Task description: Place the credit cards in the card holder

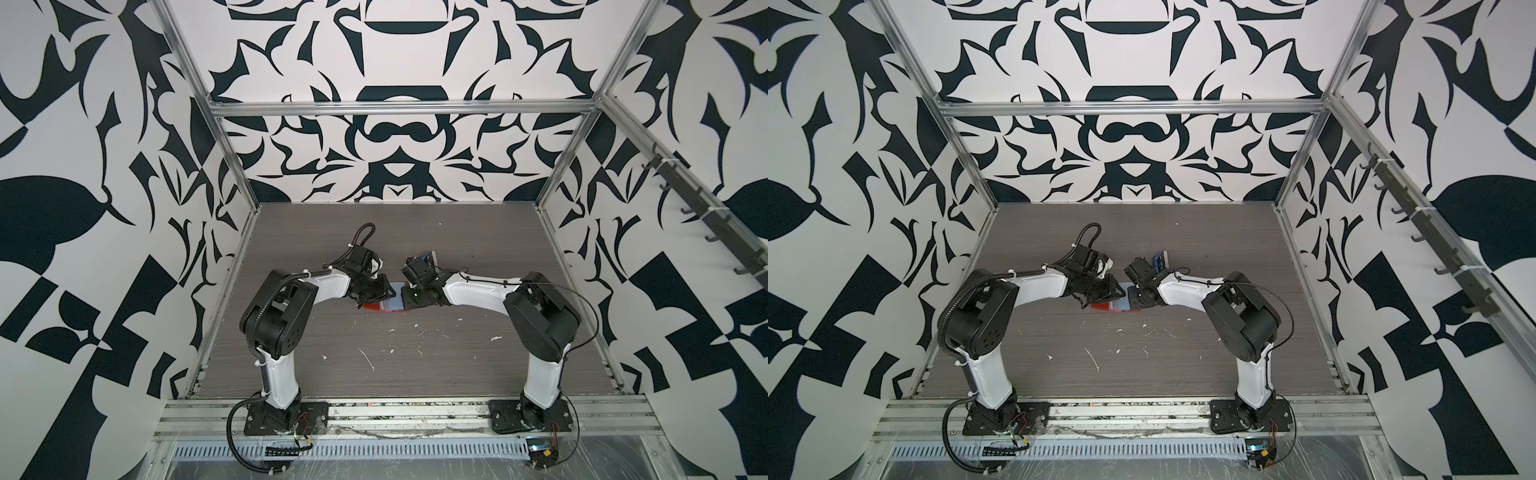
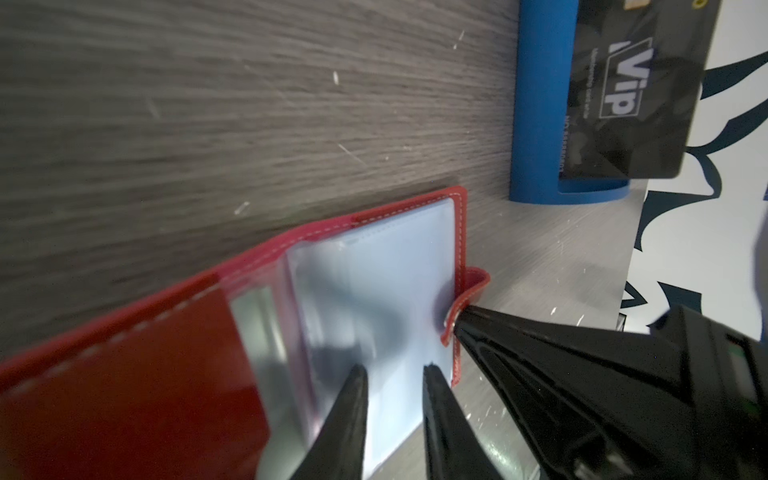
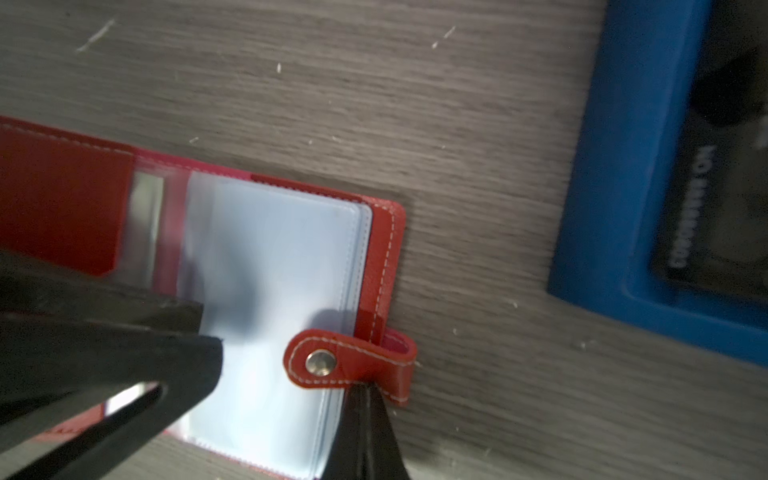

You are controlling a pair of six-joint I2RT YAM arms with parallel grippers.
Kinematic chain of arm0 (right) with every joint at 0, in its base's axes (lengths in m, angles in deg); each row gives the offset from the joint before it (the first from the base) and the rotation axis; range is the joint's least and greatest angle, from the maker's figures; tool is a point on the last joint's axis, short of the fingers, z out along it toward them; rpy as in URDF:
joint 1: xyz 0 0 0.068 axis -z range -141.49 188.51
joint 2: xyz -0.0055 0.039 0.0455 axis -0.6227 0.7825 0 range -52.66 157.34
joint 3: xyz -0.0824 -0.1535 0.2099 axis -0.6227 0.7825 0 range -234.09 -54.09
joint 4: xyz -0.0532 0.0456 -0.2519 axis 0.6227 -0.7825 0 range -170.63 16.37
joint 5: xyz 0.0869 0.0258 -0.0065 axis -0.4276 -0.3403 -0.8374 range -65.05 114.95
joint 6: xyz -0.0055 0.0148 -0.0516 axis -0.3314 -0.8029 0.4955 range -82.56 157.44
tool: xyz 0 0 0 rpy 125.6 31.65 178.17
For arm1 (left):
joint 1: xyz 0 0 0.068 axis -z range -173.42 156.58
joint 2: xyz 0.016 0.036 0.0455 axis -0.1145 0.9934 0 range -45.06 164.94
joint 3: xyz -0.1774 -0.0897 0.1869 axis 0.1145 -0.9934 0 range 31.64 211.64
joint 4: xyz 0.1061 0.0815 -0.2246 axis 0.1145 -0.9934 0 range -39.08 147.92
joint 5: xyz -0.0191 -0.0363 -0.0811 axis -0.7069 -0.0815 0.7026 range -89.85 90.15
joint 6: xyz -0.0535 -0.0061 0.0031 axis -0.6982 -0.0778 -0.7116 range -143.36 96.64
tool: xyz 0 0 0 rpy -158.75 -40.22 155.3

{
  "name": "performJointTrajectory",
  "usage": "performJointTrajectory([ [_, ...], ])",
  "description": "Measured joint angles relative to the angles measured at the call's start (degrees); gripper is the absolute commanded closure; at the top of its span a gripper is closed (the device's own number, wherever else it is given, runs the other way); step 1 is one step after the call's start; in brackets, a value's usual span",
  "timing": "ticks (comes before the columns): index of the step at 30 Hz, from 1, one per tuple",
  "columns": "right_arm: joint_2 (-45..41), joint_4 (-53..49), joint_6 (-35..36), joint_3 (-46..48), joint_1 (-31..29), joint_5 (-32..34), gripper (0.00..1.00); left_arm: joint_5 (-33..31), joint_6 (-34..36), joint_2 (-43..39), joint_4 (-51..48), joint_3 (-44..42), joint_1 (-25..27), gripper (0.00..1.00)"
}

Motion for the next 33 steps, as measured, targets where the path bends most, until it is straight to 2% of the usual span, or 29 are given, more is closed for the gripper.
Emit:
performJointTrajectory([
  [4, 0.0, 0.1, -0.2, 0.1, 0.1, -0.1, 1.00, 0.4, 0.0, 0.6, 0.3, 0.2, 0.0, 0.75],
  [10, 0.0, 0.3, -0.4, 0.3, 0.0, 0.0, 1.00, 0.3, -0.1, 0.8, 0.2, 0.2, 0.0, 1.00],
  [16, -1.8, 0.1, -0.4, 1.8, 0.0, 2.4, 1.00, -1.2, -0.2, 0.1, -0.1, 0.0, 0.1, 1.00],
  [22, -7.3, -0.8, -0.4, 3.3, 0.0, 4.2, 1.00, -3.7, -0.2, -2.8, -0.3, -1.3, 0.2, 1.00],
  [27, -9.6, 1.0, -0.2, 3.4, 0.0, 1.7, 1.00, -4.7, -0.2, -3.7, -0.3, -1.8, 0.2, 1.00],
  [33, -6.8, 2.5, -0.3, 3.4, 0.0, -3.0, 1.00, -5.5, -0.2, -4.7, -0.3, -2.7, 0.2, 1.00],
])
